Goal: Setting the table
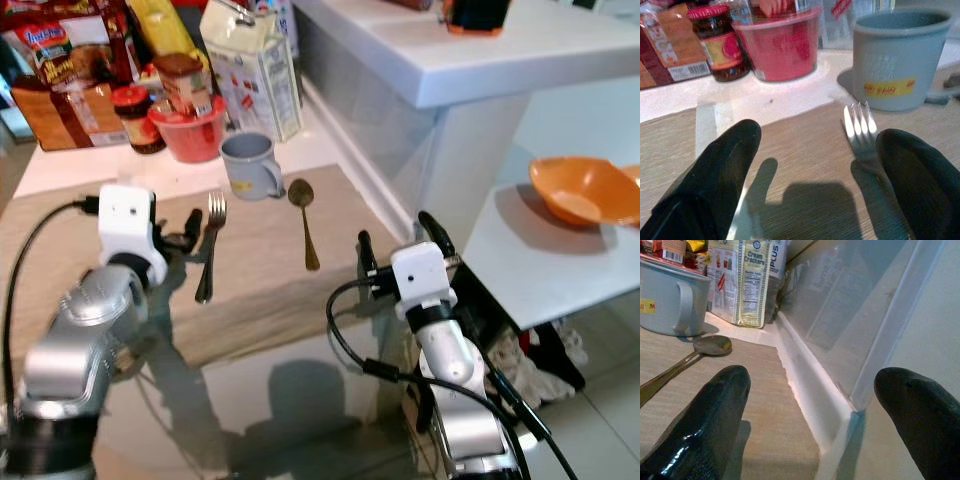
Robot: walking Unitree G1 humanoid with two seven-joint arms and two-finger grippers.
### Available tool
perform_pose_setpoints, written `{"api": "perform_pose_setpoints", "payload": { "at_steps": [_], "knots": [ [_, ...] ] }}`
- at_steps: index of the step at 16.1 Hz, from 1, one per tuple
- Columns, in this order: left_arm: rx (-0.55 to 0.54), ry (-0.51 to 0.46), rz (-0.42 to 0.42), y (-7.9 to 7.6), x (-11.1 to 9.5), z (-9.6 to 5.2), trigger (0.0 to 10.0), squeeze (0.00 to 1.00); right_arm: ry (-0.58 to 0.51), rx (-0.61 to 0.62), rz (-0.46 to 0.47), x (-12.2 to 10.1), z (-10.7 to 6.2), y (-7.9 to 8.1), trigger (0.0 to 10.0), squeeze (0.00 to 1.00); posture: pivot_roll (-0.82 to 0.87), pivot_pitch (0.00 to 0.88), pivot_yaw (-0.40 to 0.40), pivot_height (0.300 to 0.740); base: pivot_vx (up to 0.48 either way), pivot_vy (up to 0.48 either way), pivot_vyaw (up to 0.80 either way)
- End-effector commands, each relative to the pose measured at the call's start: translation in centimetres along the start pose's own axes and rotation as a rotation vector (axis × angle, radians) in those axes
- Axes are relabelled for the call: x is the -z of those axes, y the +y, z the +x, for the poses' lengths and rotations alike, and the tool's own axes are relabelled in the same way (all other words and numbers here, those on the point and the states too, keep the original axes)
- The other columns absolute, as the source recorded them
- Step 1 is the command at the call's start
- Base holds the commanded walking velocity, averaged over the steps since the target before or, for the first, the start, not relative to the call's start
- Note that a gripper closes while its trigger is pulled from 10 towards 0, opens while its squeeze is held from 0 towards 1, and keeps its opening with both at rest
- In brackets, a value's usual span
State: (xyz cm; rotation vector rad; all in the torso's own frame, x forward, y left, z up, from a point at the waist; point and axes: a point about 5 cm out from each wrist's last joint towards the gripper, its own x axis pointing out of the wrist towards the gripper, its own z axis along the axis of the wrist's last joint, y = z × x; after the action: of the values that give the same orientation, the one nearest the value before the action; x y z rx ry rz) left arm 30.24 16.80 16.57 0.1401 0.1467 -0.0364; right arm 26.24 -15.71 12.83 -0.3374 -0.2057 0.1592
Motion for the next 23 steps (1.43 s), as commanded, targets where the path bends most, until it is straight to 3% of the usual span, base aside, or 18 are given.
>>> {"api": "perform_pose_setpoints", "payload": {
  "at_steps": [1,5,7,14,17,19,22,23],
  "knots": [
    [0.033,0.014,0.011,-0.3,-0.7,0.2,10.0,0.0,-0.034,-0.006,0.001,-0.9,0.2,-0.1,10.0,0.0,-0.11,0.0,0.066,0.74,0.0,0.0,0.0],
    [0.164,0.067,-0.06,-1.8,-3.9,1.4,10.0,0.0,-0.05,-0.026,0.019,-1.3,0.4,0.5,10.0,0.0,-0.1,0.0,0.08,0.74,0.0,0.0,0.0],
    [0.202,0.129,-0.074,-2.4,-4.1,1.6,10.0,0.0,-0.061,-0.039,0.029,-1.7,0.4,0.7,10.0,0.0,-0.11,0.0,0.085,0.74,0.0,0.0,0.0],
    [0.189,0.282,-0.004,-2.7,-1.8,2.3,10.0,0.0,-0.066,-0.053,0.038,-2.1,0.2,0.9,10.0,0.0,-0.12,0.0,0.09,0.74,0.0,0.0,0.0],
    [0.121,0.313,0.0,-1.6,-0.6,2.9,10.0,0.0,-0.054,-0.054,0.04,-1.9,0.2,0.9,10.0,0.0,-0.12,0.0,0.091,0.74,0.0,0.0,0.0],
    [0.13,0.337,-0.024,-1.8,-0.2,2.8,10.0,0.0,-0.048,-0.054,0.039,-1.8,0.2,0.8,10.0,0.0,-0.12,0.0,0.088,0.74,0.0,0.0,0.0],
    [0.142,0.449,-0.134,-2.0,1.6,2.6,10.0,0.0,-0.041,-0.055,0.036,-1.8,0.2,0.8,10.0,0.0,-0.11,0.0,0.086,0.74,0.0,0.0,0.0],
    [0.135,0.492,-0.182,-1.9,2.3,2.6,6.7,0.0,-0.04,-0.054,0.036,-1.7,0.2,0.8,10.0,0.0,-0.11,0.0,0.087,0.74,0.0,0.0,0.0]
  ]
}}
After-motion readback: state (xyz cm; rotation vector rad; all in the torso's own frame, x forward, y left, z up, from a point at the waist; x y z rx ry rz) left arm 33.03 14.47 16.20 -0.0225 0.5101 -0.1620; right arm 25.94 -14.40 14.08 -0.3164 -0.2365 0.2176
